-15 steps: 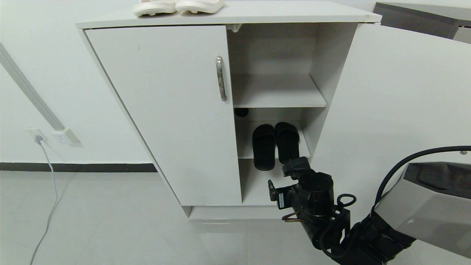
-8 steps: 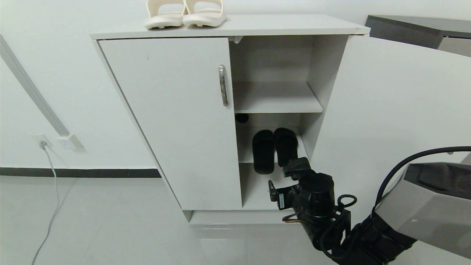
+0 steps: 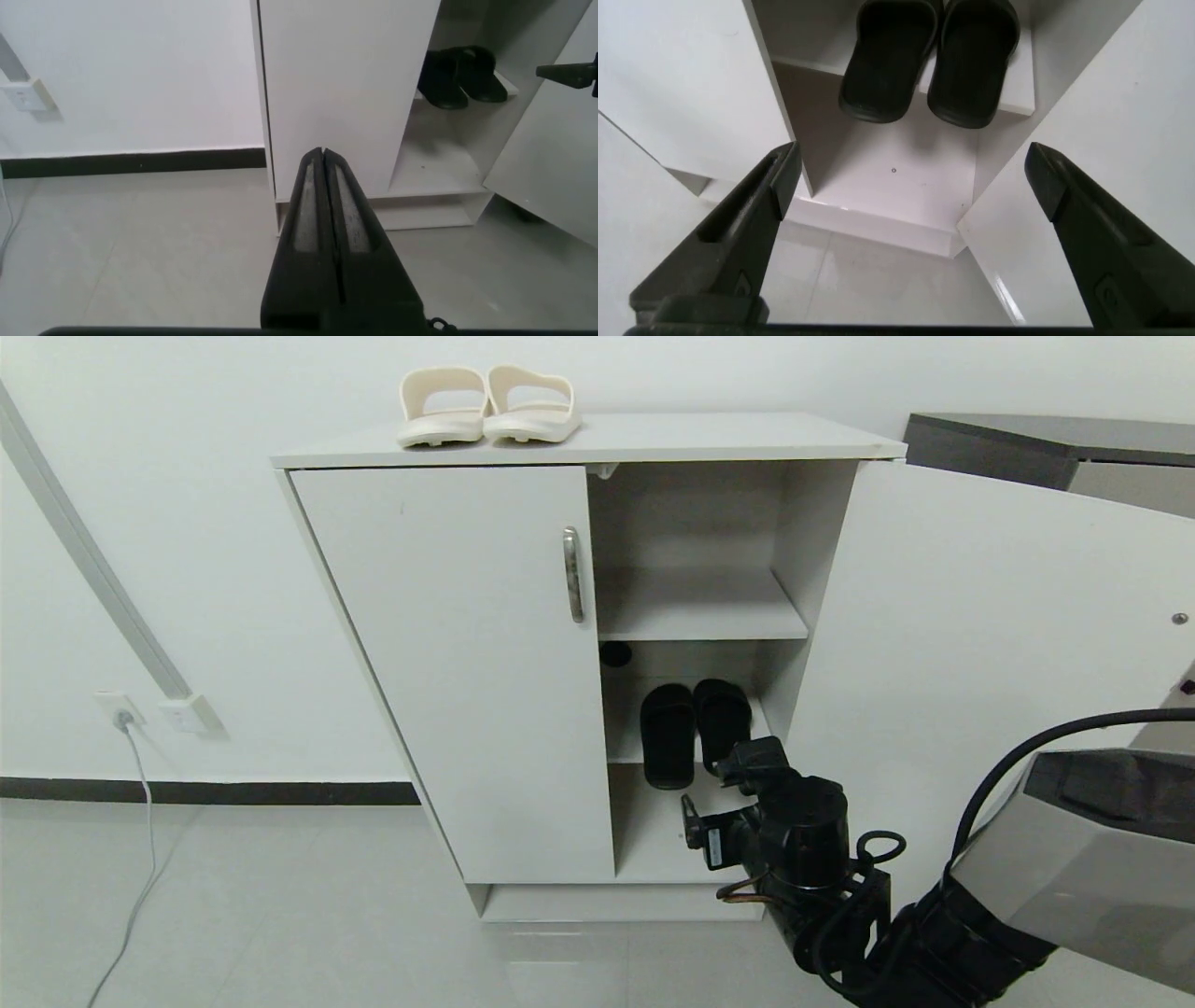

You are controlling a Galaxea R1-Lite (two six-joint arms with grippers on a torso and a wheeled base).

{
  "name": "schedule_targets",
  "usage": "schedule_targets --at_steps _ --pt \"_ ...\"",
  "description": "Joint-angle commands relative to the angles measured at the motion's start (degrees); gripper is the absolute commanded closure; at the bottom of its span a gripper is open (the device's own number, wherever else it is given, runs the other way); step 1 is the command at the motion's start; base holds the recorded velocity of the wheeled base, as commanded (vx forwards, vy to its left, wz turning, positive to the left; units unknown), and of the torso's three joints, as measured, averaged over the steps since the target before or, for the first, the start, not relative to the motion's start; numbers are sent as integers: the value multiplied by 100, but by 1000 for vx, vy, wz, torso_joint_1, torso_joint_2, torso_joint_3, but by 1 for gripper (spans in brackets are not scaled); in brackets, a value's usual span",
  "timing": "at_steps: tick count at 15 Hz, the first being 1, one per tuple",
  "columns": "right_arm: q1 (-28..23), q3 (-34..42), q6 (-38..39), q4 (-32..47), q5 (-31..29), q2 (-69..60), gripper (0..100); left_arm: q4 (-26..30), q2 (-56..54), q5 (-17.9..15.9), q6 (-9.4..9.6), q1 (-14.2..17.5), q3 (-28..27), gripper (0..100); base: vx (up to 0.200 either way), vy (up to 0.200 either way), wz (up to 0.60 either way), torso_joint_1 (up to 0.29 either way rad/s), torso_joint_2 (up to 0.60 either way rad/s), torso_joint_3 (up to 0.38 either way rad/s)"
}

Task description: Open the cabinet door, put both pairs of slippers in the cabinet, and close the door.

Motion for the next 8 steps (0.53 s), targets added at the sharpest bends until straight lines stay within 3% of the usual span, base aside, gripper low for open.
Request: schedule_targets --at_steps 1,8 --pt "2 4 -7 -4 0 25 0 0 2 2 -5 1 0 100 0 0 0 0 0 0" --pt "2 12 1 -22 0 25 0 0 2 2 -13 1 0 100 0 0 0 0 0 0"
